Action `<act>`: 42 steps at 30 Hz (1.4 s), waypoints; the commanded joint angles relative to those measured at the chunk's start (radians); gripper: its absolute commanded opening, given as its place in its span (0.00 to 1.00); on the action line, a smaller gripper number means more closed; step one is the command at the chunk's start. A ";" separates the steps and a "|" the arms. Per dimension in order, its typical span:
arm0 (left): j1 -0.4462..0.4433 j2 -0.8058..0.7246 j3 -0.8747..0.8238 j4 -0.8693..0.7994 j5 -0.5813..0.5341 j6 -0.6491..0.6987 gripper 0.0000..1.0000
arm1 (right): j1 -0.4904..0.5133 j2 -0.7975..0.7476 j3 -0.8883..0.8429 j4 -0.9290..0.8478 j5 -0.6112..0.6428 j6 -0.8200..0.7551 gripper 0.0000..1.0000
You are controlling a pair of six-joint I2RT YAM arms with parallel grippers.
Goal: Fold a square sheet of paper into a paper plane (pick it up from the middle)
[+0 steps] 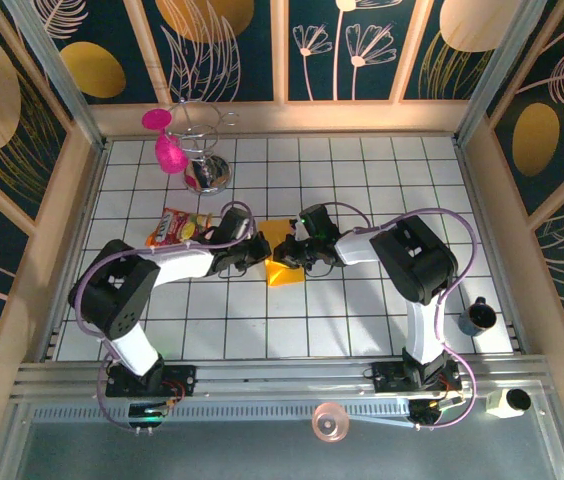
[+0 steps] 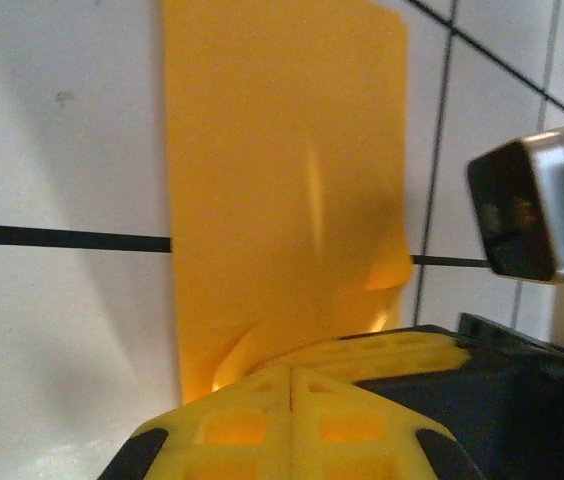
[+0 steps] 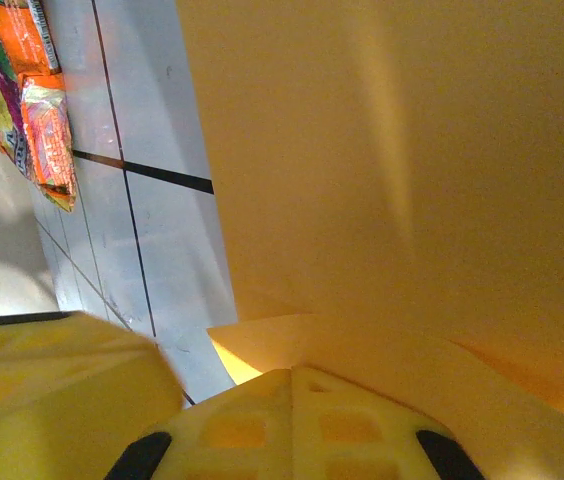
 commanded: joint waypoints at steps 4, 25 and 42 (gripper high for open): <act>-0.009 0.055 0.023 -0.022 -0.002 -0.009 0.00 | -0.008 0.025 -0.002 -0.065 0.036 -0.008 0.00; -0.010 0.115 0.057 -0.144 -0.094 0.049 0.00 | -0.052 -0.121 -0.020 -0.002 0.005 -0.040 0.00; -0.009 0.125 0.137 -0.196 -0.107 0.123 0.00 | -0.053 0.007 -0.039 -0.086 0.115 -0.031 0.00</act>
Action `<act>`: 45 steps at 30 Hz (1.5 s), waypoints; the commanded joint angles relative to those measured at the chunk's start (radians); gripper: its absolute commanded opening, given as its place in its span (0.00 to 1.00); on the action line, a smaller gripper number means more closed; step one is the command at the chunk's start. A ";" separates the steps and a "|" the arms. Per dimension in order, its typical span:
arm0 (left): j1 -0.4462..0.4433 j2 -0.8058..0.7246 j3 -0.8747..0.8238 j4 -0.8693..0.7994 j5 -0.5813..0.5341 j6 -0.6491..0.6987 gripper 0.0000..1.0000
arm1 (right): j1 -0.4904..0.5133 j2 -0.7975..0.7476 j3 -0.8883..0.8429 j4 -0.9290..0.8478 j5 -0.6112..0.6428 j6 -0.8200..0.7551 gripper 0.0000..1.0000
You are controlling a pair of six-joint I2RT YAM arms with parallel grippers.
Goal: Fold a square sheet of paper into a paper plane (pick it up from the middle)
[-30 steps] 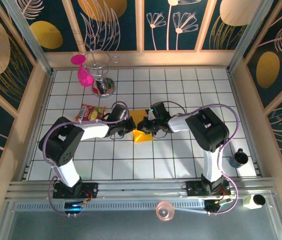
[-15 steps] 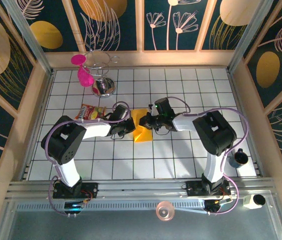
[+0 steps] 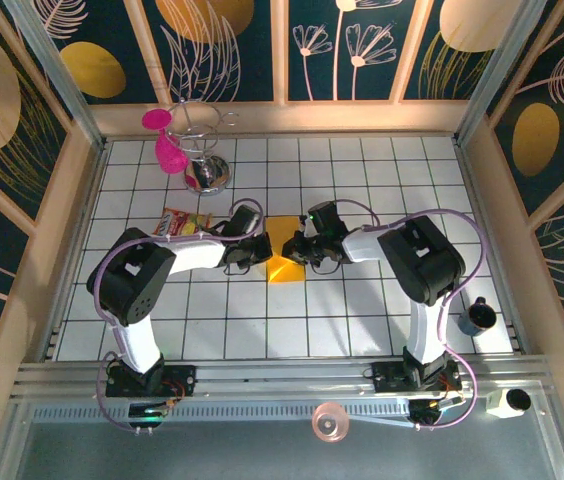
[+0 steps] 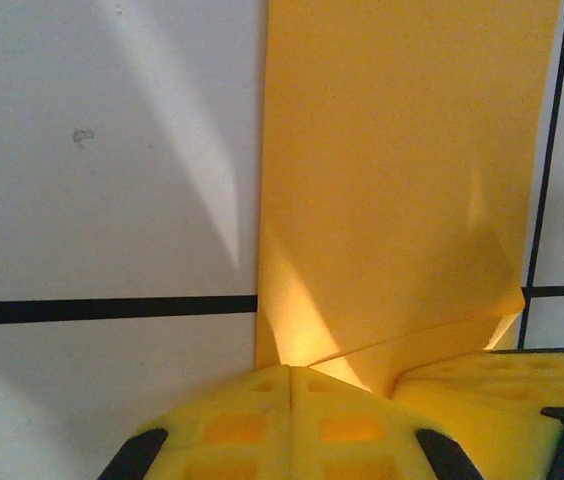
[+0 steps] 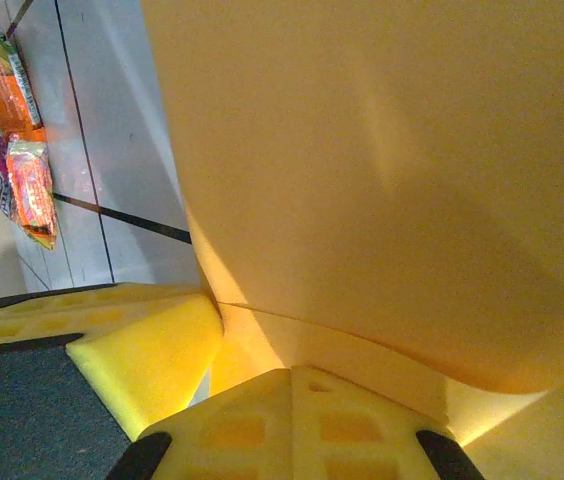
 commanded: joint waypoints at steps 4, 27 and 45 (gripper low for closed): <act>-0.006 -0.055 0.044 -0.049 0.001 0.027 0.00 | -0.002 0.046 -0.034 -0.057 0.090 0.023 0.00; -0.095 -0.077 -0.086 0.030 0.144 -0.036 0.00 | -0.018 0.080 -0.044 -0.092 0.083 0.075 0.00; -0.095 -0.040 -0.033 -0.117 0.062 0.060 0.00 | -0.024 0.087 -0.043 -0.103 0.083 0.064 0.00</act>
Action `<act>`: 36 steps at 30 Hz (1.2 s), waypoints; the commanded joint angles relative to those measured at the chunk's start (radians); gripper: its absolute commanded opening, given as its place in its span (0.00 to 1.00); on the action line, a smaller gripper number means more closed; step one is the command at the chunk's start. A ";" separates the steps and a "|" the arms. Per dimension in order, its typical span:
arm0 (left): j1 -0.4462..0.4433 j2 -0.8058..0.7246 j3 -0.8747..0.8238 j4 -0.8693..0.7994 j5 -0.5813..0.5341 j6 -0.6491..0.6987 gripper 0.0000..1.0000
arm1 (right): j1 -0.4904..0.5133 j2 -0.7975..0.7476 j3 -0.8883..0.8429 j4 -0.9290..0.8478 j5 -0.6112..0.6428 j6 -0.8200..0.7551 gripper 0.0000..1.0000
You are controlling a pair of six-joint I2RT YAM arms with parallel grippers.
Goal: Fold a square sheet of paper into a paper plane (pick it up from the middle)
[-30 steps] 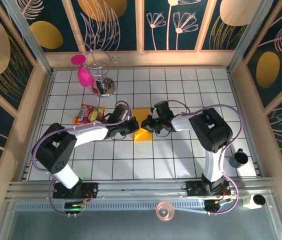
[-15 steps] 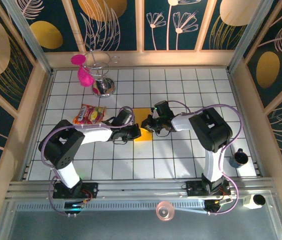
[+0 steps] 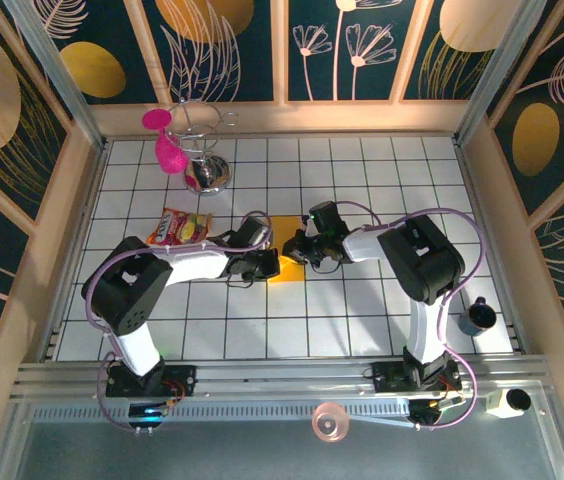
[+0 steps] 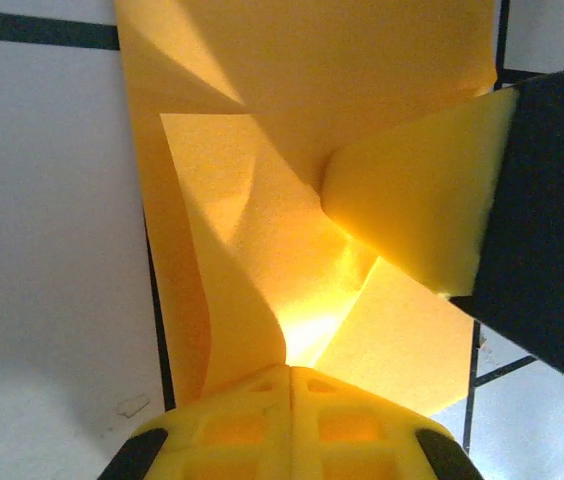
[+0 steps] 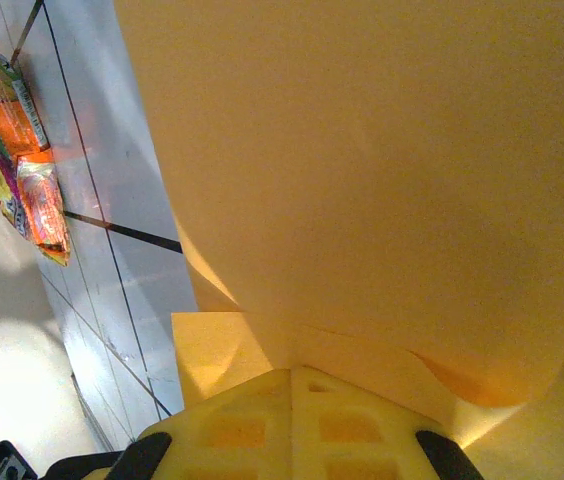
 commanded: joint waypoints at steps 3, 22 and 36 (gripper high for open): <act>-0.004 0.022 0.010 -0.052 -0.025 0.019 0.00 | -0.013 0.075 -0.040 -0.113 0.097 -0.008 0.00; -0.005 0.018 -0.055 -0.022 -0.016 -0.003 0.00 | 0.017 -0.071 0.054 -0.162 0.040 -0.200 0.00; -0.004 0.003 -0.077 -0.033 -0.022 -0.018 0.00 | -0.013 0.018 0.083 -0.195 0.080 -0.234 0.00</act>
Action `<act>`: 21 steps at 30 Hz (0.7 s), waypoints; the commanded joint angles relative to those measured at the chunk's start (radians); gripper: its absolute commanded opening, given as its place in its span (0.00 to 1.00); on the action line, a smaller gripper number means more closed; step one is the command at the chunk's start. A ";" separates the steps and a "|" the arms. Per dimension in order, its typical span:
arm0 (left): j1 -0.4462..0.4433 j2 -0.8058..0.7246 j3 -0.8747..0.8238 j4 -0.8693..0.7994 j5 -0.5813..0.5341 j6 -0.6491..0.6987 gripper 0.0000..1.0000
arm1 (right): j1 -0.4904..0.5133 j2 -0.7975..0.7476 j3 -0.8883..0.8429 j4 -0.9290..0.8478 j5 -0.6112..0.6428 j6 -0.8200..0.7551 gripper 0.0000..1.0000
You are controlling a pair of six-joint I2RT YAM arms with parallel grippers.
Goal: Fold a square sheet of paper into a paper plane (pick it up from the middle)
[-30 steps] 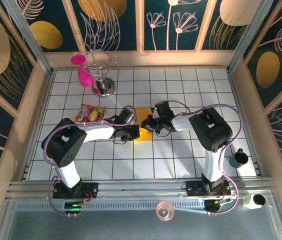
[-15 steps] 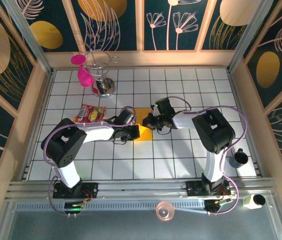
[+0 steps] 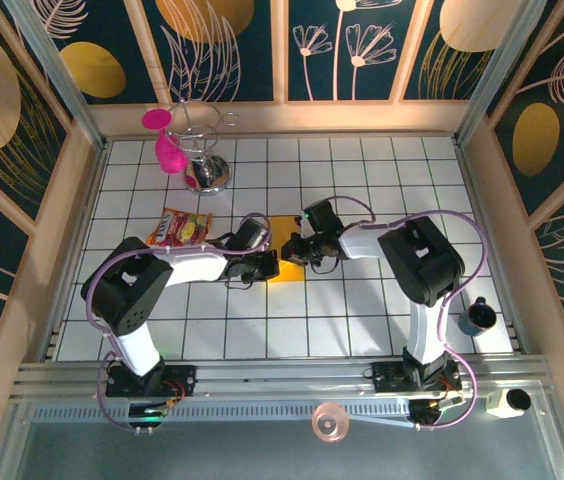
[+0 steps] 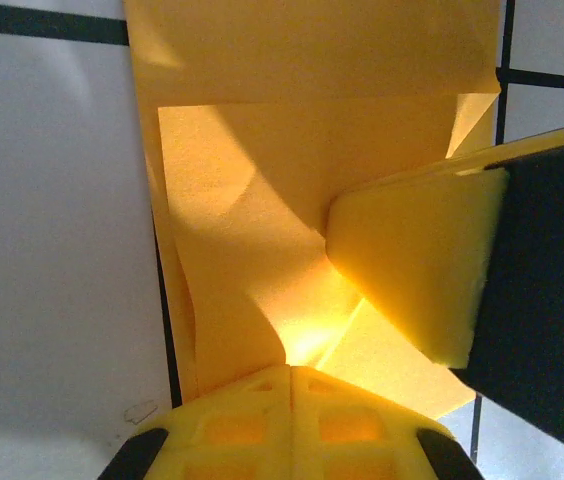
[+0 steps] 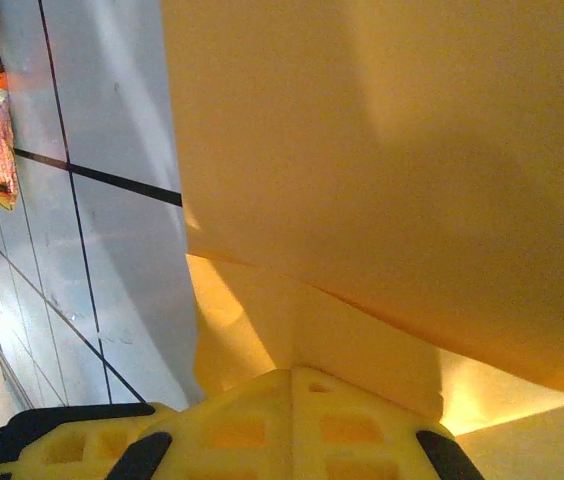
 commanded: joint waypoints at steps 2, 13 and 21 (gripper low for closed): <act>-0.003 0.004 -0.052 -0.085 -0.024 -0.018 0.00 | -0.047 0.040 0.022 -0.037 0.072 -0.050 0.00; -0.004 0.004 -0.066 -0.066 -0.013 -0.030 0.00 | -0.206 -0.025 0.024 -0.016 0.085 -0.108 0.00; -0.004 0.012 -0.044 -0.069 -0.009 -0.023 0.00 | -0.113 -0.158 -0.031 -0.006 0.064 -0.096 0.00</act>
